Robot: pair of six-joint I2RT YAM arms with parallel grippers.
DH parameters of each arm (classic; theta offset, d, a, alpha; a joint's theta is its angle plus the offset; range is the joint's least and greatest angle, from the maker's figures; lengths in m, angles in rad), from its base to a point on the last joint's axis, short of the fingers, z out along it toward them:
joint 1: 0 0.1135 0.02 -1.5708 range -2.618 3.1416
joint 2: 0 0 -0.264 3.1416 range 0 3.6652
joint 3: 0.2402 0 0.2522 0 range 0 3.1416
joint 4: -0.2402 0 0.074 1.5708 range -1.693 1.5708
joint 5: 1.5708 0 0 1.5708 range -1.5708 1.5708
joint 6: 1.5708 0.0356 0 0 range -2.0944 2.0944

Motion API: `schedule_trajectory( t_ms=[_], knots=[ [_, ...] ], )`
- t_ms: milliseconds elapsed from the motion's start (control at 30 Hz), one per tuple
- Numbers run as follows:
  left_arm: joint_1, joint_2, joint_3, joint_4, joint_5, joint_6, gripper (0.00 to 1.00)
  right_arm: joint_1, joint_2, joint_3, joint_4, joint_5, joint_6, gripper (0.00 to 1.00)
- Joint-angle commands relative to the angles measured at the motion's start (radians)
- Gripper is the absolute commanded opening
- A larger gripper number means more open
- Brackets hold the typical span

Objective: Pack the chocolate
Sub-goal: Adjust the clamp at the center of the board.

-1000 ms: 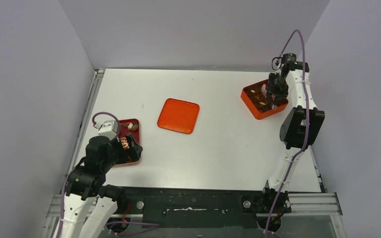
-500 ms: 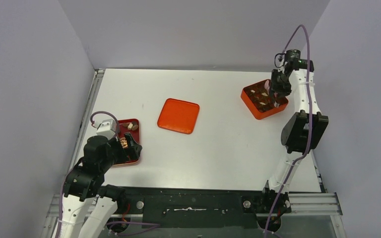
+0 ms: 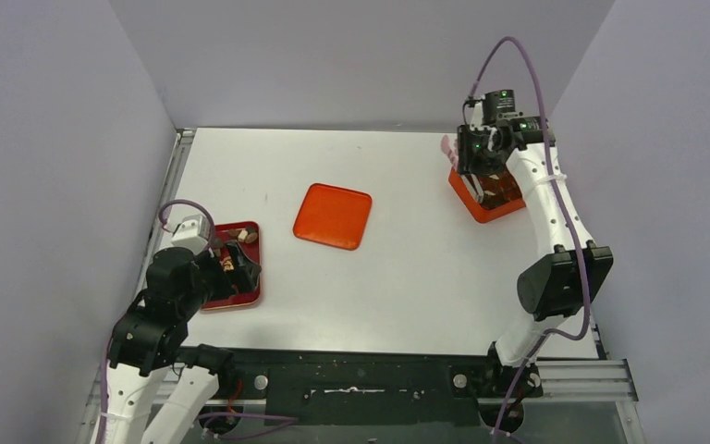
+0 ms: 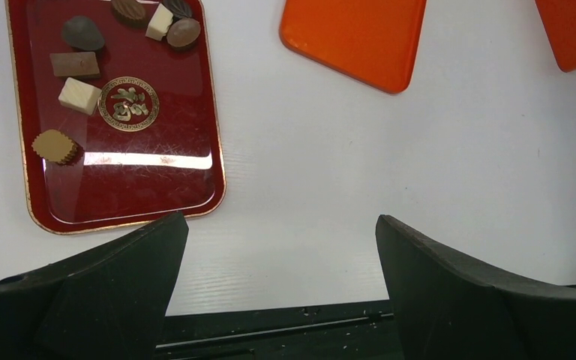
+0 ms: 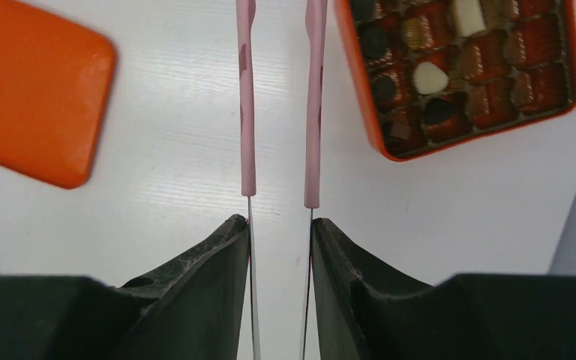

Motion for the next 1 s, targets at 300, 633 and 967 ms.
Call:
schedule_trajectory(
  t_ms=[300, 633, 967],
  knots=[
    [-0.004, 0.068, 0.182, -0.05, -0.01, -0.037, 0.97, 0.34, -0.1, -0.11, 0.18, 0.016, 0.0, 0.34],
    [-0.003, 0.08, 0.184, -0.04, -0.006, -0.04, 0.97, 0.393, -0.081, -0.422, 0.339, 0.188, 0.078, 0.35],
    [-0.003, 0.084, 0.175, -0.016, 0.021, -0.016, 0.97, 0.4, -0.006, -0.69, 0.636, 0.253, 0.128, 0.36]
  ],
)
